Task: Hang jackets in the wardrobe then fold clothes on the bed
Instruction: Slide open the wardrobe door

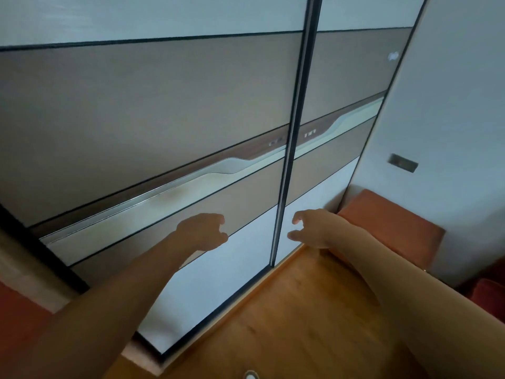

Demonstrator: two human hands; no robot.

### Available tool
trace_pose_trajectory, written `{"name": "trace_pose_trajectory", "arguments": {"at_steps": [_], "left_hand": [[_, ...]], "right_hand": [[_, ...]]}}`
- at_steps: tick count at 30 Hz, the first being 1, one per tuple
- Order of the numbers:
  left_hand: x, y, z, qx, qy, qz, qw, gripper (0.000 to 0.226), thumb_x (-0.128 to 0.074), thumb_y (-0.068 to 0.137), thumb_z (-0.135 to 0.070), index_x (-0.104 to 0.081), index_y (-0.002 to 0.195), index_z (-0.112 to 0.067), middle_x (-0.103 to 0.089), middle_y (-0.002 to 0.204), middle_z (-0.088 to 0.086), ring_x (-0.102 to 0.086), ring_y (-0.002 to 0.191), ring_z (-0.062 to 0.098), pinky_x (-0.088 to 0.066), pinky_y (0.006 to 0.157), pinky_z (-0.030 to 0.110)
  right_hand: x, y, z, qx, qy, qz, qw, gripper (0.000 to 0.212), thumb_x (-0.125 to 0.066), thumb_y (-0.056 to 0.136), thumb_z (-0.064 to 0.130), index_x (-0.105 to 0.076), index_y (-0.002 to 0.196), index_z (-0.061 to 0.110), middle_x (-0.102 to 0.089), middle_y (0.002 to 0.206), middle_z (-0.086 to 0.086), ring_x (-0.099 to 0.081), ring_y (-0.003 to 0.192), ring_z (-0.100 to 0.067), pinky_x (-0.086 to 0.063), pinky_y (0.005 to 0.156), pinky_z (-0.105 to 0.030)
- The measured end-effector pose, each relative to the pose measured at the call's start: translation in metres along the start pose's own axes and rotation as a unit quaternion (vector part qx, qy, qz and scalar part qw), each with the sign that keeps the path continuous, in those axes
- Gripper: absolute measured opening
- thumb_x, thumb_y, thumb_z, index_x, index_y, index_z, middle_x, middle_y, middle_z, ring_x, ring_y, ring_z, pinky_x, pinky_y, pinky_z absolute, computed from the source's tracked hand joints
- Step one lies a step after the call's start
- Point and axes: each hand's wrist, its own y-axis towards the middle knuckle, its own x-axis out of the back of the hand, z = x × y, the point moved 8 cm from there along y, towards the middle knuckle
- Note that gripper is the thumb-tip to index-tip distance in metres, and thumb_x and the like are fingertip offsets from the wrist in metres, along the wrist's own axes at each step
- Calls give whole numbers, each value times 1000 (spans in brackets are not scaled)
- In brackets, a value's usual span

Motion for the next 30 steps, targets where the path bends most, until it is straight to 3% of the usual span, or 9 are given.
{"name": "trace_pose_trajectory", "arguments": {"at_steps": [10, 15, 21, 26, 28, 30], "left_hand": [[45, 81, 11, 56, -25, -23, 998, 56, -50, 97, -45, -40, 150, -32, -47, 151, -7, -45, 138, 18, -38, 109, 35], [51, 73, 48, 120, -38, -36, 991, 40, -53, 92, -40, -56, 131, -31, -60, 133, -4, -58, 118, 22, -46, 89, 32], [53, 30, 92, 220, -38, -51, 974, 46, -51, 98, -24, -47, 144, -30, -51, 147, -1, -52, 130, 24, -46, 105, 40], [69, -8, 100, 296, -69, -66, 951, 53, -52, 99, -45, -41, 150, -31, -46, 152, -4, -47, 136, 21, -42, 108, 38], [85, -19, 99, 313, -73, -76, 944, 55, -53, 97, -44, -42, 149, -30, -48, 151, -5, -47, 135, 21, -42, 109, 38], [109, -30, 99, 325, -62, -88, 940, 51, -52, 96, -41, -47, 145, -28, -50, 148, -3, -50, 132, 22, -43, 106, 38]], "right_hand": [[53, 125, 15, 72, -22, 3, 997, 58, -58, 94, 57, -51, 141, 25, -55, 147, -3, -54, 130, -26, -45, 109, -45], [58, 168, 60, 138, -40, 31, 989, 59, -61, 92, 57, -52, 142, 27, -55, 145, -1, -52, 131, -23, -43, 108, -40], [54, 186, 125, 247, -72, 55, 965, 54, -62, 90, 58, -56, 136, 30, -53, 146, 5, -51, 131, -19, -42, 107, -39], [75, 178, 161, 330, -90, 70, 937, 54, -62, 92, 55, -54, 138, 28, -53, 144, 3, -53, 125, -20, -45, 106, -38], [93, 170, 174, 362, -114, 70, 923, 54, -61, 95, 52, -54, 140, 23, -52, 145, 0, -51, 129, -23, -44, 107, -38], [115, 161, 189, 392, -146, 54, 907, 47, -59, 96, 51, -60, 129, 16, -58, 133, -4, -55, 122, -25, -46, 99, -35]]}}
